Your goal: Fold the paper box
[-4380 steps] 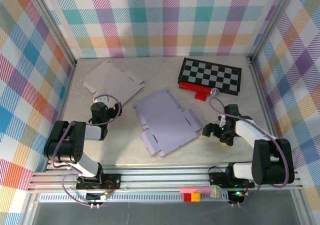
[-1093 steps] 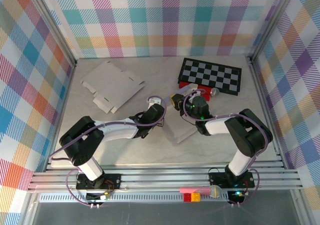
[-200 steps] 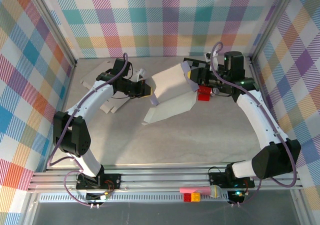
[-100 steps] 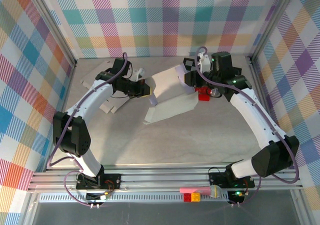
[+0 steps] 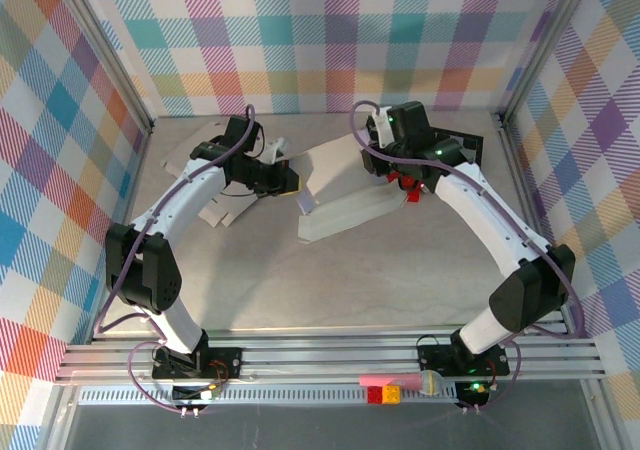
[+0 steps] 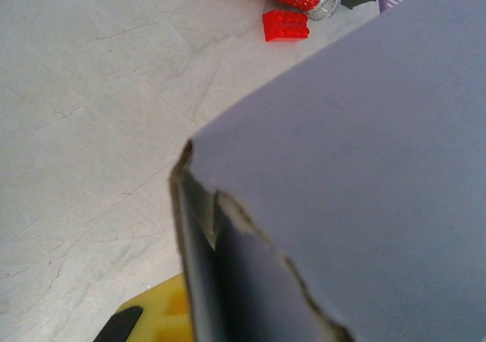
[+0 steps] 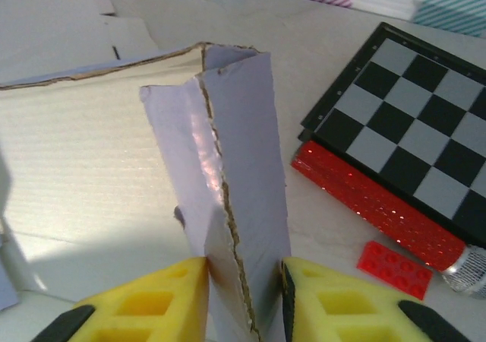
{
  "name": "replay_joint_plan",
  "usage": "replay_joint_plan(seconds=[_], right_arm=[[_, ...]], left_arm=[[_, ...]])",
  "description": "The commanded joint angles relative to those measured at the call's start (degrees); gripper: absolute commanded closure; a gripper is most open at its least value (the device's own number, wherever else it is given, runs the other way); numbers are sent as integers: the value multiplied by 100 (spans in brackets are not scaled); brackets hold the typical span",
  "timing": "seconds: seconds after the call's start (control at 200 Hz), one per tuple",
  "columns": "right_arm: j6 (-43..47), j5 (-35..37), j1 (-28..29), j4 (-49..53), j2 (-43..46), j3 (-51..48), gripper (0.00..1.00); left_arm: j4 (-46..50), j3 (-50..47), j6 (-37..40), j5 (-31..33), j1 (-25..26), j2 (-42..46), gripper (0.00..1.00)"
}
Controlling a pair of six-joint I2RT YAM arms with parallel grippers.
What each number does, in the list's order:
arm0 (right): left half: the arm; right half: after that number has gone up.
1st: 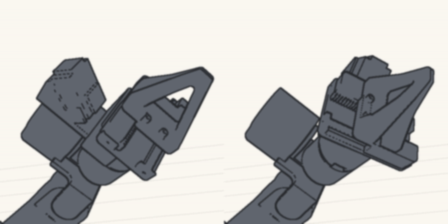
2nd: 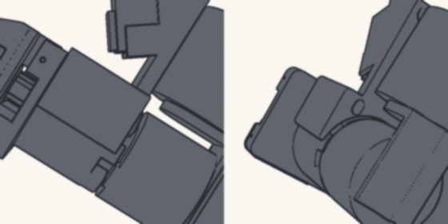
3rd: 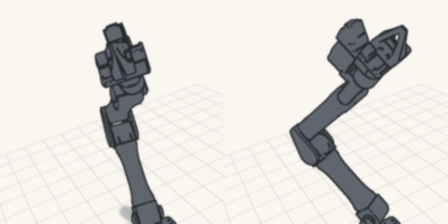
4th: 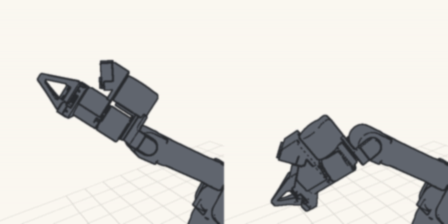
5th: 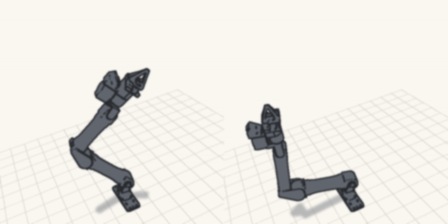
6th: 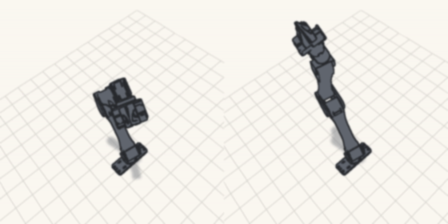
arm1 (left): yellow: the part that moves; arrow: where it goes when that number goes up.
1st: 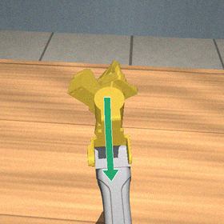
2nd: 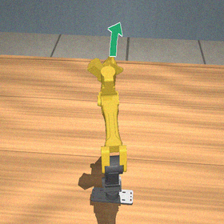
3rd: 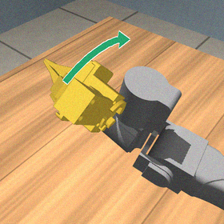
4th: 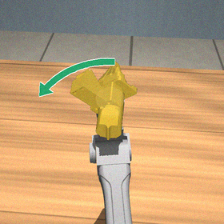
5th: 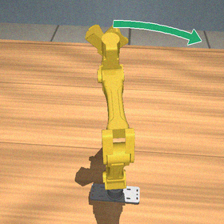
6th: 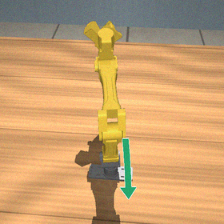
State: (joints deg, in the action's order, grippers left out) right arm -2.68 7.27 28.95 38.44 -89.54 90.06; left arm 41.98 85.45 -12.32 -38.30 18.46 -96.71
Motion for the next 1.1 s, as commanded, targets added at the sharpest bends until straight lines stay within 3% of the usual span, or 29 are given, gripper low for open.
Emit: replay_joint_plan(seconds=[0.0, 0.115, 0.205, 0.4, 0.615, 0.76, 1.01, 1.095], right_arm=[[111, 713, 251, 398, -244, 312, 76], [-61, 1490, 512, 566, -498, 542, 86], [-304, 2266, 716, 834, -739, 809, 100], [-1020, 3962, 1121, 1740, -1324, 1580, 100], [-1740, 4706, 1244, 3033, -2050, 2555, 100], [-2352, 4965, 1295, 4055, -2540, 3178, 100], [-1433, 4125, 1285, 2791, -1992, 2503, 100], [-1498, 3731, 1147, 2881, -1995, 2622, 94]], left_arm=[[-86, 263, 65, -213, 42, 9, 100], [1, 360, 39, -54, 126, -70, 100], [30, 402, -43, 135, 199, -121, 100], [-12, 430, -338, 607, 387, -170, 100], [42, 520, -437, 693, 457, -262, 100], [57, 542, -524, 641, 457, -304, 100], [21, 486, -531, 536, 459, -306, 100], [46, 482, -492, 508, 460, -324, 100]])
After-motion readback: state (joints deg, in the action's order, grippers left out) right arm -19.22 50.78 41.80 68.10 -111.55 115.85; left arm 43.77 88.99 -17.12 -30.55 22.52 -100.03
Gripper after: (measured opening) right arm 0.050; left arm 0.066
